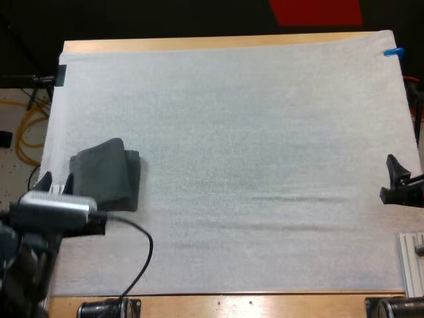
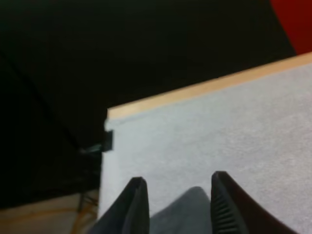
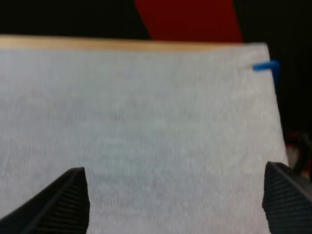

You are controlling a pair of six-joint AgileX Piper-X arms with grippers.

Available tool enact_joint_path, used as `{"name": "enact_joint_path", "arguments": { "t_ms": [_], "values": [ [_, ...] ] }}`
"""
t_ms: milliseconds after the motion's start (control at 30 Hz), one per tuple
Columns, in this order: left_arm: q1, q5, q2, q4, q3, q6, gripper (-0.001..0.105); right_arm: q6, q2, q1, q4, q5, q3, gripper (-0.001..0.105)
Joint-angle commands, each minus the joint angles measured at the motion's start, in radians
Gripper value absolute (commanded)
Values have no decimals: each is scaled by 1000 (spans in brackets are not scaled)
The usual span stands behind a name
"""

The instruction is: Pick towel from pile fold and stack

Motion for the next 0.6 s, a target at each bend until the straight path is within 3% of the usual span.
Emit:
{"name": "enact_joint_path", "arguments": {
  "t_ms": [0, 200, 367, 567],
  "values": [
    [-5, -22, -28, -13, 3, 17, 30, 1, -35, -4, -38, 4, 19, 71],
    [-5, -31, -150, 7, 85, 22, 30, 6, -210, -4, -106, 59, 133, 71],
    [-5, -15, -259, 133, 176, 22, 30, 79, -389, -4, -109, 130, 229, 71],
    [-5, -16, -408, 240, 276, -12, 30, 104, -572, -4, -99, 134, 340, 71]
  ]
}}
